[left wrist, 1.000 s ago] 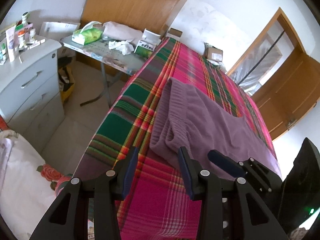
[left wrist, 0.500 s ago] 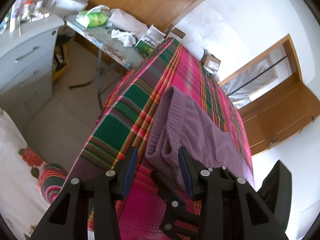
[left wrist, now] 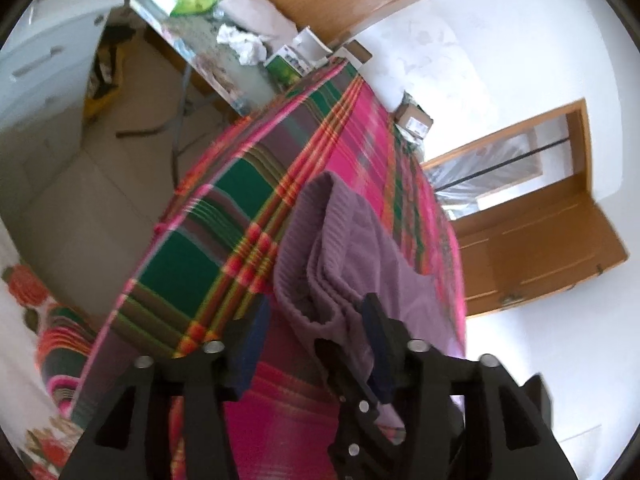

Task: Fold clothes
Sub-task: 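Grasp the garment waistband with the left gripper and lift it, then lift the held waistband with the left gripper and fold it over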

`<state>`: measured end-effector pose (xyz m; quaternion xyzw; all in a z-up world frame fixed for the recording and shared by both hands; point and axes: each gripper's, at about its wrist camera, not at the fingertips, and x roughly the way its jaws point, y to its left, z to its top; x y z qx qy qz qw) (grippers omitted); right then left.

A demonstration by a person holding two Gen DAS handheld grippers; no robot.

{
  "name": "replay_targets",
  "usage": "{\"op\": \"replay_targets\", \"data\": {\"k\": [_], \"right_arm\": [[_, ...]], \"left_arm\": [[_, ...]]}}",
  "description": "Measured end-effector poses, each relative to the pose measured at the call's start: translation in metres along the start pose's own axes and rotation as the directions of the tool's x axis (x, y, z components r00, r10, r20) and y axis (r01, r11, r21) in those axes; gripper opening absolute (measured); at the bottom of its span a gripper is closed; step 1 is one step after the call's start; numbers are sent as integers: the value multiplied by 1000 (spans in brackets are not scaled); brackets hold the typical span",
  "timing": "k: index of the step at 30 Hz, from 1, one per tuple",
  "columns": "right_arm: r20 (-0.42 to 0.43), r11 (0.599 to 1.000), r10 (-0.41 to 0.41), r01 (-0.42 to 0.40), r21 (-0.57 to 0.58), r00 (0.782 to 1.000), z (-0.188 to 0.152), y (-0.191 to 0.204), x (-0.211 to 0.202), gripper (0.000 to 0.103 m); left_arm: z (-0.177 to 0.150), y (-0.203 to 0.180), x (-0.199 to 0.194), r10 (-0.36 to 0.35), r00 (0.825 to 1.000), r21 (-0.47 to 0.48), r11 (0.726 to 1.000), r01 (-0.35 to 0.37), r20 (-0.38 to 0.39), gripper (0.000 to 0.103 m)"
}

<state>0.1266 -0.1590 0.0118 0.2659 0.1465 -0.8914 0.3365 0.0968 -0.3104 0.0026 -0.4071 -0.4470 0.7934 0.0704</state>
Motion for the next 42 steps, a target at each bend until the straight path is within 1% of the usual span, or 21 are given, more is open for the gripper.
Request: {"op": "replay_targets", "data": {"k": [1,4,7,11,13,15,17,19,22,23,24,27,29,30,31,33,38,42], "right_arm": [[12,1000,-3,3,-3,1000,2,0,-2,8],[30,1000,5,-4,-7,1000,2,0,-8,8],[35,1000,13,-13,-13,999,0,0,-10,8],[58,1000,19,-18,-12,998,1,-3,-17,8],[66,1000,26,-26,-4,997,1,-5,-21,8],[71,1000,31,-31,3,997,0,-6,-24,8],[75,999,41,-42,11,996,-3,-6,-29,8],[76,999,49,-50,17,996,-3,-7,-31,8],[71,998,58,-60,26,996,-2,-7,-31,8],[71,998,60,-62,29,996,-1,-8,-30,8],[70,998,61,-63,30,996,0,-9,-29,8],[63,997,64,-66,33,996,3,-12,-22,8],[56,997,65,-67,35,996,4,-13,-18,8],[52,997,67,-69,38,996,5,-13,-17,8],[46,996,71,-73,41,996,6,-13,-15,8],[34,996,74,-76,46,997,9,-12,-11,7],[8,999,41,-41,7,999,15,-2,2,6],[-3,997,72,-72,40,997,18,-6,9,6]], "left_arm": [[2,1,2,-13,1000,-16,1000,13,-9,63],[9,-2,5,-40,999,-38,999,39,-22,63],[13,-3,11,-89,995,-69,994,85,-51,63],[18,-8,22,-109,991,-84,991,103,-79,63],[22,-9,30,-108,989,-85,991,99,-103,63],[25,-7,38,-105,987,-110,990,92,-121,63],[28,-7,44,-122,983,-125,987,105,-137,63],[30,-9,48,-122,983,-136,985,104,-134,63],[35,-16,55,-133,981,-116,986,117,-141,61],[36,-18,57,-142,980,-115,985,126,-142,60],[38,-19,59,-162,978,-117,982,147,-134,55],[43,-19,65,-168,978,-121,981,153,-126,46],[46,-21,68,-164,977,-101,983,152,-134,36],[47,-21,70,-152,979,-86,986,141,-138,27],[49,-22,71,-139,980,-71,989,130,-141,21],[51,-21,74,-135,981,-62,990,127,-142,20],[59,-16,74,-126,983,-57,991,119,-133,18],[63,-14,74,-120,985,-41,992,115,-127,16]]}}
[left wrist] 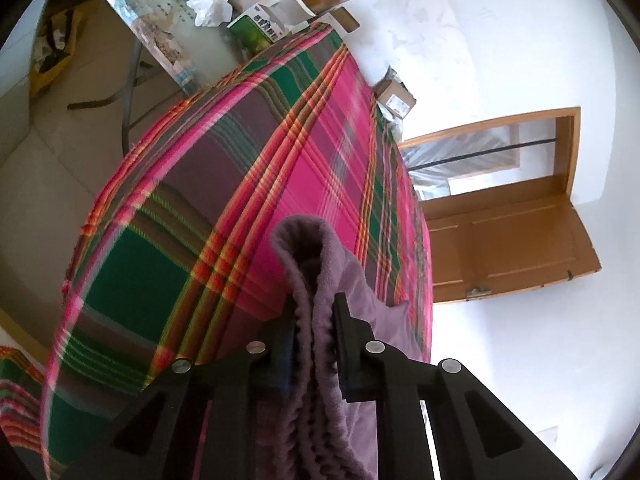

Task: Fold clothes
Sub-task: 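Lift the held waistband with the left gripper and fold it over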

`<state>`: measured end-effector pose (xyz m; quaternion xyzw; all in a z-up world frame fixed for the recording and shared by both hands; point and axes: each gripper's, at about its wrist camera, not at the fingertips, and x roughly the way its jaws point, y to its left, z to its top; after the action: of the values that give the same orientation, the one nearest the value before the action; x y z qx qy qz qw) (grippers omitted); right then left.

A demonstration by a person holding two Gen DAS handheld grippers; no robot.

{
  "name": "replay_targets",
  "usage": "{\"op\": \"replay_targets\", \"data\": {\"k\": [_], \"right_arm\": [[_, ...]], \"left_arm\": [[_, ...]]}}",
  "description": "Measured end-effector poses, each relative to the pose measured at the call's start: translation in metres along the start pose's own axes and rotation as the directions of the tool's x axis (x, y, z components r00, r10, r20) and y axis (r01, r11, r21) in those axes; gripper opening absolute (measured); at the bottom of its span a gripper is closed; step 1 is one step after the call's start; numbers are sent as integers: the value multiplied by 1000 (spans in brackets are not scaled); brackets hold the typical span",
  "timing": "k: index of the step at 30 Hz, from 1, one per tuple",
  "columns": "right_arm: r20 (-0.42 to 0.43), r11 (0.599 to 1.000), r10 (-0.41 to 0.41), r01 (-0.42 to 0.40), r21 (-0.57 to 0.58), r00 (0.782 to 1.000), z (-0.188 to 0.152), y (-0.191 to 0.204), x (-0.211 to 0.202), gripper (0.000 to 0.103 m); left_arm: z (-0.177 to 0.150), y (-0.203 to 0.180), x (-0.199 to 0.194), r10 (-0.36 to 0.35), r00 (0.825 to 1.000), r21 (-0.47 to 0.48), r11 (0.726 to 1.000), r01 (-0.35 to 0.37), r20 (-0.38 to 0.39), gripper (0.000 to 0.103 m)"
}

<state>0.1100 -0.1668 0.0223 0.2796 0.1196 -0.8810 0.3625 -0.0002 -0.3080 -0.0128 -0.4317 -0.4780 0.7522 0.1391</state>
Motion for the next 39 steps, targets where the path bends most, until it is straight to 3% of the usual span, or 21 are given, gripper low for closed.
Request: {"op": "replay_targets", "data": {"k": [9,13,20,31,39], "right_arm": [[-29,999,27,-26,33,999,-3,-4,9,6],[-3,999,26,-26,39,1000,-3,-8,0,6],[70,994,48,-54,96,996,-1,-26,-30,6],[171,990,-8,-16,137,985,-7,-50,-89,6],[208,981,-71,30,193,976,-18,-77,-125,6]], "left_arm": [[0,9,-3,14,1000,-9,1000,-14,18,14],[-2,15,-1,23,1000,-32,999,-23,13,14],[-8,-21,-9,39,999,48,998,-41,39,14],[-26,-78,-7,-14,999,134,991,8,49,14],[-41,-116,10,-43,999,194,980,41,7,14]]}}
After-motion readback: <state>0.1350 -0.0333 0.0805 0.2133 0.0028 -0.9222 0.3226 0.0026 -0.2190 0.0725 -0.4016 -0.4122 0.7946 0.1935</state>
